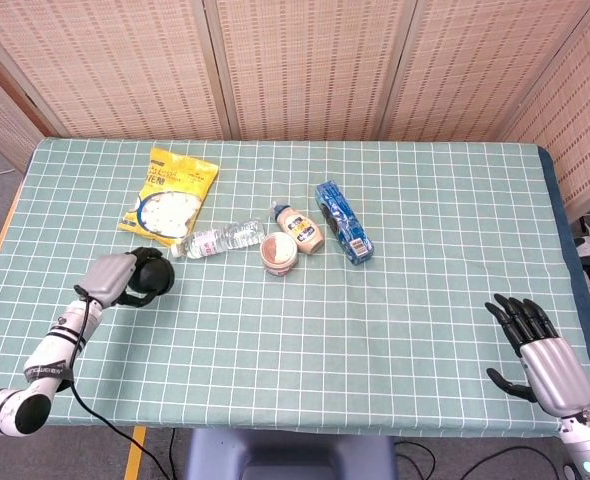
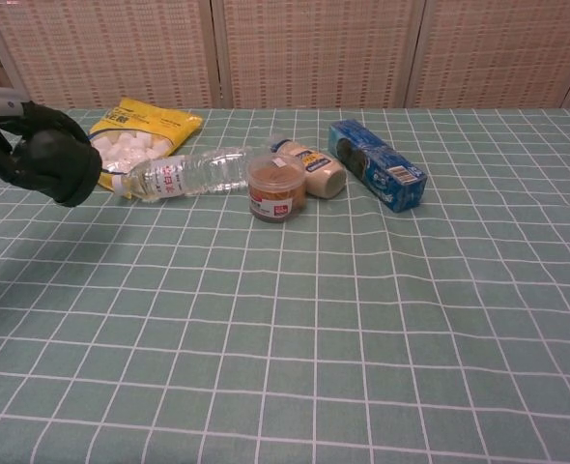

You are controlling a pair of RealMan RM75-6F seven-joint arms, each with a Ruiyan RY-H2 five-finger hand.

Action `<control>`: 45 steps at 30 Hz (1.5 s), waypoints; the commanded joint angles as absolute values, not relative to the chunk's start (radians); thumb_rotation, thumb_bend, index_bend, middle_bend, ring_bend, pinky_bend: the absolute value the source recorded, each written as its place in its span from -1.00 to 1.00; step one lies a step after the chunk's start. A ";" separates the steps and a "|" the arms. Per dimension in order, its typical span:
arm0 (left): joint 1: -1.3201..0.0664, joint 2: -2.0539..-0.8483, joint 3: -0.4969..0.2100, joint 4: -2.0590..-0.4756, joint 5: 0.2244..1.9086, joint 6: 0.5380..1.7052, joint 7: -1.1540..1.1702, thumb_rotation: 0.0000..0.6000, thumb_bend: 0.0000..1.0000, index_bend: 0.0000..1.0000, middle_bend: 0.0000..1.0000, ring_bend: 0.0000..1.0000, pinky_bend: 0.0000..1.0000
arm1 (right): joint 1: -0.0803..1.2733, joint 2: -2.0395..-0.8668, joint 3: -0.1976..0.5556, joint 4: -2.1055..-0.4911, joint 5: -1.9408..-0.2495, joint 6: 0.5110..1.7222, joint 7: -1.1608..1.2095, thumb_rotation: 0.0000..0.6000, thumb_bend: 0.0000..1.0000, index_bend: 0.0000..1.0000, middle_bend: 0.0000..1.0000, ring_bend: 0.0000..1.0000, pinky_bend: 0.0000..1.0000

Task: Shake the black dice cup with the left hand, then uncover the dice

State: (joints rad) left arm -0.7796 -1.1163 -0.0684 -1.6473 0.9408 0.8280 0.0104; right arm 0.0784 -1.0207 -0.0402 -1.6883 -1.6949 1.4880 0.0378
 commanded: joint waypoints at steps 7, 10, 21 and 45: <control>-0.698 -1.058 -0.164 -1.594 1.244 0.599 -0.549 1.00 -0.14 0.21 0.25 0.18 0.59 | 0.078 -1.022 -0.040 -1.687 -1.695 1.489 0.037 1.00 -0.70 -1.00 -1.00 -1.00 -1.00; -0.732 -1.032 -0.119 -1.570 1.240 0.497 -0.482 1.00 -0.15 0.20 0.24 0.18 0.60 | 0.078 -1.024 -0.039 -1.687 -1.693 1.489 0.033 1.00 -0.70 -1.00 -1.00 -1.00 -1.00; -0.906 -1.087 0.144 -1.542 0.880 0.509 0.244 1.00 -0.16 0.20 0.22 0.19 0.60 | 0.077 -1.023 -0.044 -1.690 -1.700 1.491 0.036 1.00 -0.70 -1.00 -1.00 -1.00 -1.00; -0.972 -1.210 0.236 -1.592 0.571 0.803 0.609 1.00 -0.16 -0.60 -0.73 -0.61 -0.05 | 0.079 -1.019 -0.040 -1.689 -1.690 1.489 0.049 1.00 -0.70 -1.00 -1.00 -1.00 -1.00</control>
